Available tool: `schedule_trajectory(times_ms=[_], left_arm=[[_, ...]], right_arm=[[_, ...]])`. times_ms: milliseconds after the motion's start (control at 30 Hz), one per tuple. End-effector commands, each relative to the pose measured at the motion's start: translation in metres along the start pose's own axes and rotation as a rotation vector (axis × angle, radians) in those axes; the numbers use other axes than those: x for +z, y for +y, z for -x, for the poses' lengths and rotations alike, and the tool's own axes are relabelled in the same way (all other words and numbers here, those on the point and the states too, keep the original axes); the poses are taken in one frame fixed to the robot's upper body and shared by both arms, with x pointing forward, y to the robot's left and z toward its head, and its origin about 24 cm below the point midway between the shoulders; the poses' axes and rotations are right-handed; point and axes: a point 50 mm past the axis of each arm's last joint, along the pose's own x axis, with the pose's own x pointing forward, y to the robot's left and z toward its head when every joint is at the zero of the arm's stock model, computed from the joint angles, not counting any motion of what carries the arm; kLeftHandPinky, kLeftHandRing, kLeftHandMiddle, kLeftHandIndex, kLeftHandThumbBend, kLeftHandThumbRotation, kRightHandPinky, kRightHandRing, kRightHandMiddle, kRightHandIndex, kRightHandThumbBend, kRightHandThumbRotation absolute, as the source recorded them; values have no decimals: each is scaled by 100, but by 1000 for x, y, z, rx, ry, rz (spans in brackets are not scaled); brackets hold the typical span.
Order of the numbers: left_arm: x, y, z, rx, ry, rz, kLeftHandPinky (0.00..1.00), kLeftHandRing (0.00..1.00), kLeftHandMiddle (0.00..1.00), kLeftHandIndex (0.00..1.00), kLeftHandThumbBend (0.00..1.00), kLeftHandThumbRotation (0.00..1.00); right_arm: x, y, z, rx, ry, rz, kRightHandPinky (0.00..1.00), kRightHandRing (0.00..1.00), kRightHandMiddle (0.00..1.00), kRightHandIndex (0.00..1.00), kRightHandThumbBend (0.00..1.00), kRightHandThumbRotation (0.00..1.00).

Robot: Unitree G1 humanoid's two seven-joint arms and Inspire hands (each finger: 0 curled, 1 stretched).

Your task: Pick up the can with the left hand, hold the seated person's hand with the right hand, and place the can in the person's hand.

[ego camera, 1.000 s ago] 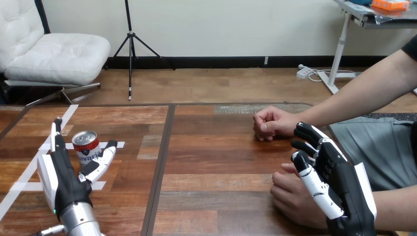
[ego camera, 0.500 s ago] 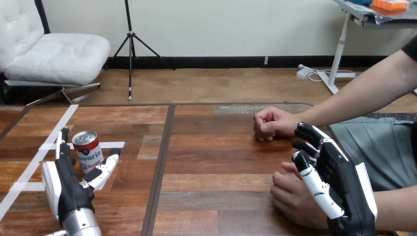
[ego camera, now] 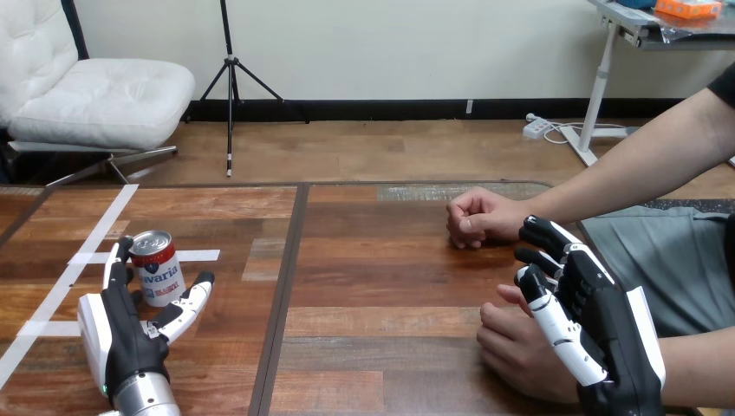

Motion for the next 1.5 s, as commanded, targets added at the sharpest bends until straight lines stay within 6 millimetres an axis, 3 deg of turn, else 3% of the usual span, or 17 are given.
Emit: schedule_trajectory(times_ms=[0,767,1467], left_arm=[[28,-8,-19,-8,-95,26,79,88,89,86,63,2],[31,-11,-21,42,-116,91,71,77,79,77,62,0],[32,-12,-27,44,-113,98,69,72,74,72,62,0]], right_arm=[[21,-3,-19,-3,-127,19,73,81,86,84,53,62],[21,-4,-18,-4,-127,24,72,81,86,83,53,63],[22,-5,-19,-3,-128,37,73,81,86,84,52,63]])
